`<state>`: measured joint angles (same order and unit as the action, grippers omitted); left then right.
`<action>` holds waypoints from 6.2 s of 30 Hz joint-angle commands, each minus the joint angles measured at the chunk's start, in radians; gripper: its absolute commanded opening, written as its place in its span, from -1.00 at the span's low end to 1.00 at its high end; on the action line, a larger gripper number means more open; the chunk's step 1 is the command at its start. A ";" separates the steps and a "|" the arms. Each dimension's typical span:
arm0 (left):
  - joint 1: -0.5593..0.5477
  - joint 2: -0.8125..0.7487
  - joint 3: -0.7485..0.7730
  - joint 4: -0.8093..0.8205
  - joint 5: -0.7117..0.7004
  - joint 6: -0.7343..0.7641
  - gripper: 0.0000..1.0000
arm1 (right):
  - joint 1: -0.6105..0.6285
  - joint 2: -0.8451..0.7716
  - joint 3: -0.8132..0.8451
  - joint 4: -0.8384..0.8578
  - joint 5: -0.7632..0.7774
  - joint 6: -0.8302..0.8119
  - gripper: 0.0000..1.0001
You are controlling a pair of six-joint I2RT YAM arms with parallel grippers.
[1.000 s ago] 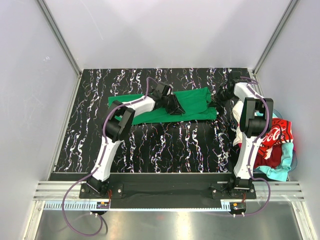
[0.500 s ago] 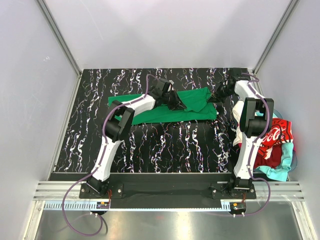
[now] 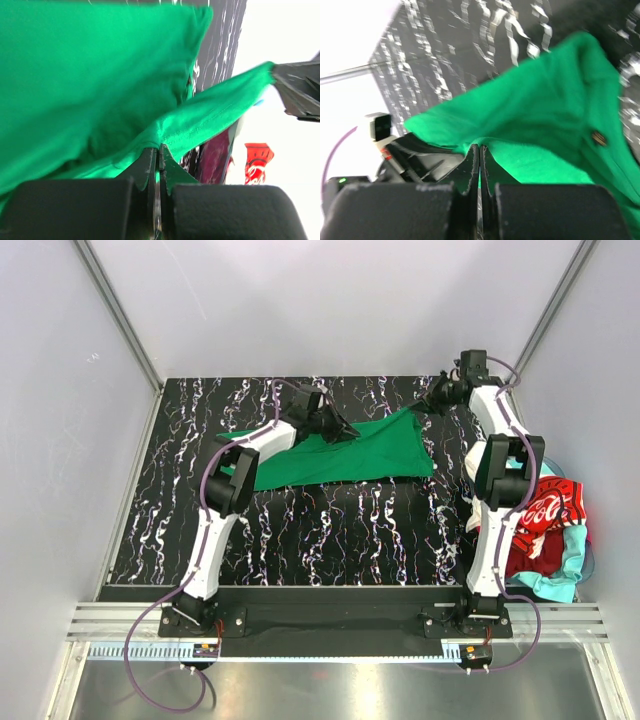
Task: Fold and stack the t-shirts
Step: Fold the tshirt
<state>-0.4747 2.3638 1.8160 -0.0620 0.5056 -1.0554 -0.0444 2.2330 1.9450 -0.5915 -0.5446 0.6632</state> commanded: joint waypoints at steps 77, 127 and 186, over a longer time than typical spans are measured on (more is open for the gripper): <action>0.033 -0.176 0.040 -0.337 0.040 0.345 -0.28 | 0.092 -0.128 -0.101 -0.285 0.325 -0.067 -0.04; -0.152 -0.461 -0.604 -0.589 -0.075 0.376 -0.10 | 0.227 -0.119 0.028 -0.301 0.587 -0.261 0.99; -0.243 -0.731 -0.745 -0.419 -0.125 0.325 0.19 | 0.294 -0.420 -0.407 -0.197 0.167 -0.275 0.99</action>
<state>-0.7166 1.7706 1.0435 -0.4580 0.4389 -0.7513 0.2440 1.9331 1.6707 -0.8528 -0.2081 0.3534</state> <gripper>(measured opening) 0.575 0.994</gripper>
